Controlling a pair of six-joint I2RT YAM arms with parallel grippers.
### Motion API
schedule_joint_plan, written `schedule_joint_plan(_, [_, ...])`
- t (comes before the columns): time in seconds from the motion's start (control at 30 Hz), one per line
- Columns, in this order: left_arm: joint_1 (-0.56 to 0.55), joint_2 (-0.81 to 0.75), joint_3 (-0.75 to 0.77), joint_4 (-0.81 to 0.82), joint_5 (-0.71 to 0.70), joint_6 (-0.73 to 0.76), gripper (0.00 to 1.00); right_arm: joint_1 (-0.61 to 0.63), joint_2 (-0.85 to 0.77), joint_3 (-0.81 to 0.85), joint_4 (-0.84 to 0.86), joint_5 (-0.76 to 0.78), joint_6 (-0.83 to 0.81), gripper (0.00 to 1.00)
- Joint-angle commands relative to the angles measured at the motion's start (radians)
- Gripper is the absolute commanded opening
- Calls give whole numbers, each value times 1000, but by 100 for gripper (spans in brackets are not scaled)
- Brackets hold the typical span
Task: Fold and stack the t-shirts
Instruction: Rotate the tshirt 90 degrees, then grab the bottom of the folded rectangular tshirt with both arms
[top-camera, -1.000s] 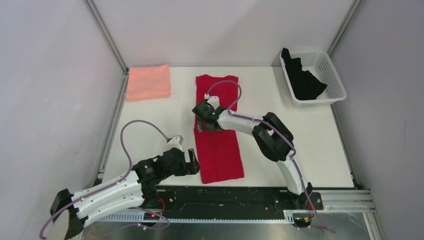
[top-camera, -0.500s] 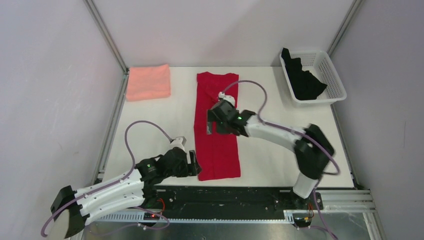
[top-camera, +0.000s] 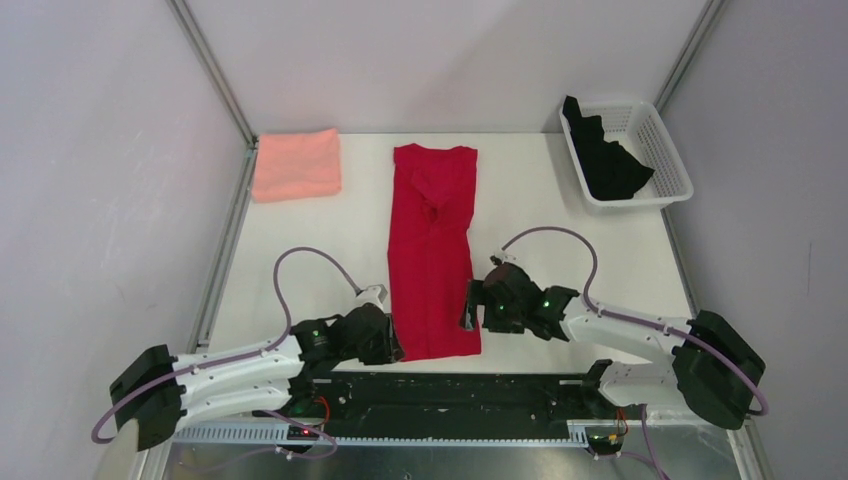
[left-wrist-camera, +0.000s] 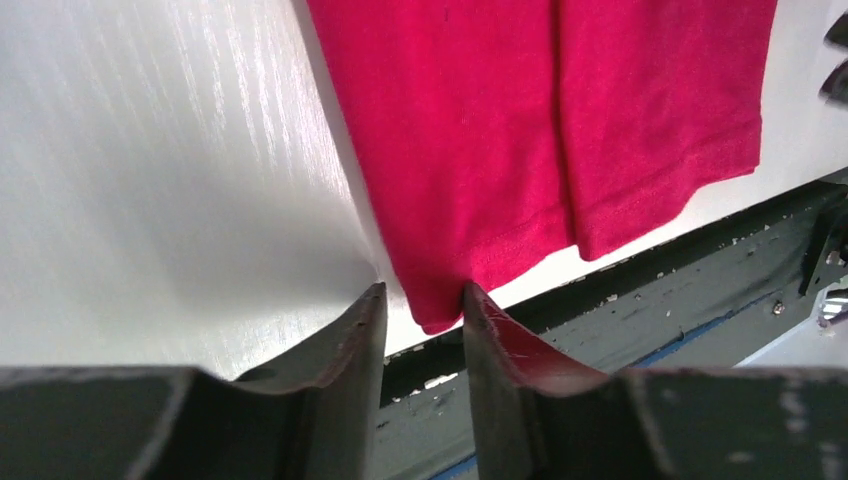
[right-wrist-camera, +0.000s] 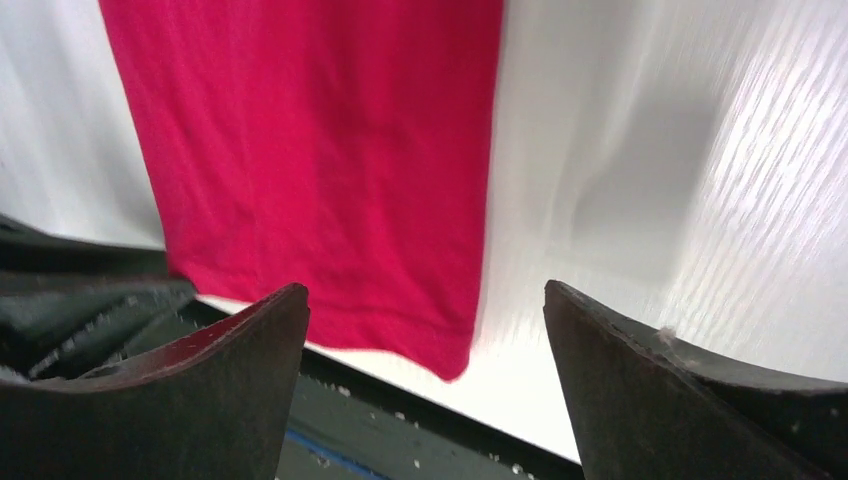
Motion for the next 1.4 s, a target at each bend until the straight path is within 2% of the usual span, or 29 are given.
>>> schedule_joint_plan(0.0, [-7, 47, -13, 18, -27, -35, 36, 22, -62, -59, 32, -139, 48, 89])
schedule_joint_plan(0.07, [-9, 63, -12, 21, -31, -41, 30, 29, -73, -85, 23, -154, 62, 85])
schedule_joint_plan(0.17, [-9, 63, -16, 27, -29, -45, 12, 31, -79, -108, 8, -153, 72, 81])
schedule_joint_plan(0.2, [-10, 59, -21, 27, -28, -47, 3, 30, -79, -110, 9, -156, 73, 78])
schedule_joint_plan(0.3, [-10, 32, -34, 30, -21, -51, 0, 33, -65, -131, 45, -190, 71, 74])
schedule_joint_plan(0.37, [-10, 19, -42, 29, -25, -53, 0, 33, -41, -140, 83, -198, 75, 66])
schedule_joint_plan(0.43, [-10, 13, -44, 30, -28, -51, 0, 33, -16, -149, 109, -213, 83, 55])
schedule_joint_plan(0.5, [-10, 6, -43, 29, -28, -49, 0, 33, -2, -158, 124, -224, 93, 38])
schedule_joint_plan(0.57, [-11, -7, -46, 30, -26, -51, 0, 37, -9, -167, 125, -225, 102, 5])
schedule_joint_plan(0.6, [-11, -13, -51, 30, -24, -57, 0, 38, -17, -177, 122, -224, 111, 1])
schedule_joint_plan(0.77, [-26, -120, -86, 28, 3, -73, 0, 61, -128, -214, 69, -258, 119, 0])
schedule_joint_plan(0.93, [-54, -230, -103, 38, 66, -67, 0, 90, -215, -289, 141, -327, 140, 0])
schedule_joint_plan(1.07, [-57, -269, -94, 79, 74, -45, 0, 91, -238, -288, 178, -351, 124, 0])
schedule_joint_plan(1.23, [-45, -237, -20, 103, -33, 30, 0, 40, -266, -220, 106, -303, 68, 0])
schedule_joint_plan(1.37, [63, -105, 73, 137, -45, 136, 0, -122, -271, -181, 153, -352, 1, 0])
